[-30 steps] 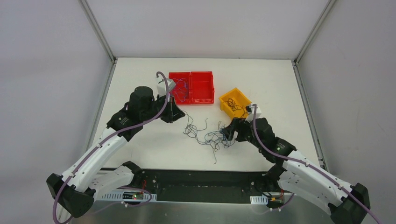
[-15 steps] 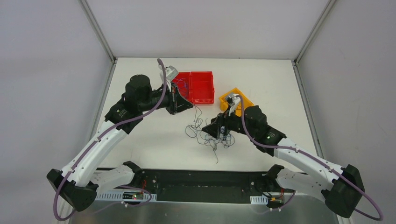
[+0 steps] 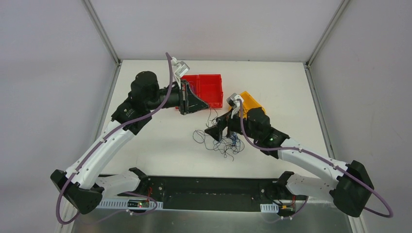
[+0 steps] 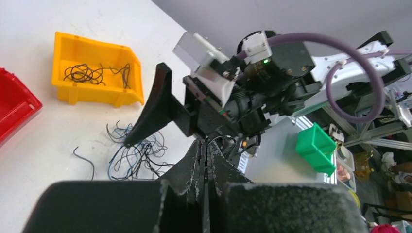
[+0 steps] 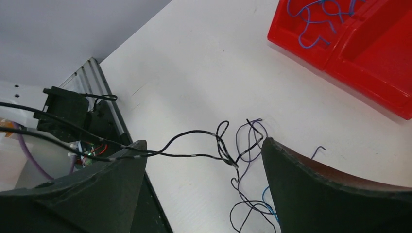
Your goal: Untangle the cables
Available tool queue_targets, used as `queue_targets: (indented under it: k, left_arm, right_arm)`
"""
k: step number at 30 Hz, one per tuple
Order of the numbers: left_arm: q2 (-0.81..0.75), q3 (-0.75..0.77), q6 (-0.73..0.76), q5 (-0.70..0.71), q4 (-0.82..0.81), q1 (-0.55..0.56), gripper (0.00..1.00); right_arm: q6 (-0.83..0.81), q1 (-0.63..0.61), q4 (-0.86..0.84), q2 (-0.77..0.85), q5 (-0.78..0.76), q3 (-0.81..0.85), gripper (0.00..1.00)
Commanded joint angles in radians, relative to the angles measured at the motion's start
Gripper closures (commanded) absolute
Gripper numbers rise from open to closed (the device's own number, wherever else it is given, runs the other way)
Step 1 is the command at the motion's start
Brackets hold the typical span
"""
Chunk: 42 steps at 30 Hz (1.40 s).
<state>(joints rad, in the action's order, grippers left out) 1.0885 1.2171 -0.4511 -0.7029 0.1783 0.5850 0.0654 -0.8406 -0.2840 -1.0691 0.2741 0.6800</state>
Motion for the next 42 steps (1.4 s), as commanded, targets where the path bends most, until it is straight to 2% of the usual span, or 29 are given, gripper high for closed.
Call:
queue_targets:
  k: [1,3,6,7,9,10,12,14,16,18,19,21,24,26,29,33,36,42]
  left_arm:
    - [0.000,0.048,-0.071,-0.050,-0.094,0.012,1.00]
    - [0.007,0.051,-0.084,-0.061,-0.101,0.013,1.00]
    - [0.010,0.042,-0.084,-0.016,-0.103,0.013,1.00]
    - [0.006,0.034,-0.077,0.032,-0.088,0.012,1.00]
    - [0.002,0.017,-0.065,0.154,-0.046,0.009,1.00]
    - [0.008,0.011,-0.066,0.206,-0.021,0.003,1.00]
    - [0.042,0.016,-0.080,0.306,0.053,-0.021,0.97]
    - [0.080,0.010,-0.098,0.366,0.098,-0.049,0.75]
    - [0.114,-0.009,-0.109,0.354,0.103,-0.073,0.47]
    - [0.139,-0.024,-0.113,0.347,0.101,-0.078,0.25]
    - [0.147,-0.036,-0.119,0.357,0.102,-0.079,0.18]
    - [0.150,-0.063,-0.121,0.363,0.095,-0.079,0.09]
    - [0.137,-0.132,-0.096,0.336,0.061,-0.079,0.03]
    - [0.121,-0.204,-0.077,0.272,-0.023,-0.077,0.03]
    - [0.081,-0.355,-0.066,0.191,-0.238,-0.065,0.03]
    - [-0.029,-0.554,0.049,0.264,-0.518,0.040,0.06]
    - [-0.066,-0.592,0.115,0.298,-0.544,0.095,0.07]
    - [-0.108,-0.646,0.134,0.264,-0.566,0.115,0.10]
  right_arm:
    - [-0.039,-0.005,-0.083,-0.028,-0.088,0.024,0.09]
    - [-0.035,-0.006,-0.090,-0.045,-0.101,0.033,0.11]
    - [-0.026,-0.006,-0.090,-0.052,-0.068,0.049,0.45]
    - [-0.018,-0.005,-0.095,-0.042,-0.053,0.046,0.63]
    - [0.002,-0.005,-0.099,-0.014,-0.051,0.035,0.91]
    - [0.014,-0.005,-0.091,0.002,-0.055,0.032,1.00]
    - [0.032,-0.005,-0.044,0.030,-0.050,0.041,1.00]
    - [0.062,-0.005,0.026,0.055,-0.041,0.071,1.00]
    - [0.094,-0.005,0.089,0.083,-0.038,0.104,1.00]
    - [0.121,-0.006,0.142,0.116,-0.044,0.138,1.00]
    - [0.132,-0.006,0.169,0.130,-0.057,0.157,1.00]
    - [0.150,-0.005,0.229,0.152,-0.106,0.206,1.00]
    - [0.181,-0.004,0.323,0.165,-0.196,0.273,1.00]
    - [0.204,-0.003,0.366,0.165,-0.246,0.308,1.00]
    - [0.236,-0.003,0.391,0.153,-0.317,0.350,1.00]
    - [0.258,-0.002,0.428,0.123,-0.375,0.398,1.00]
    - [0.278,-0.001,0.457,0.095,-0.420,0.433,1.00]
    - [0.304,0.000,0.460,0.079,-0.463,0.443,1.00]
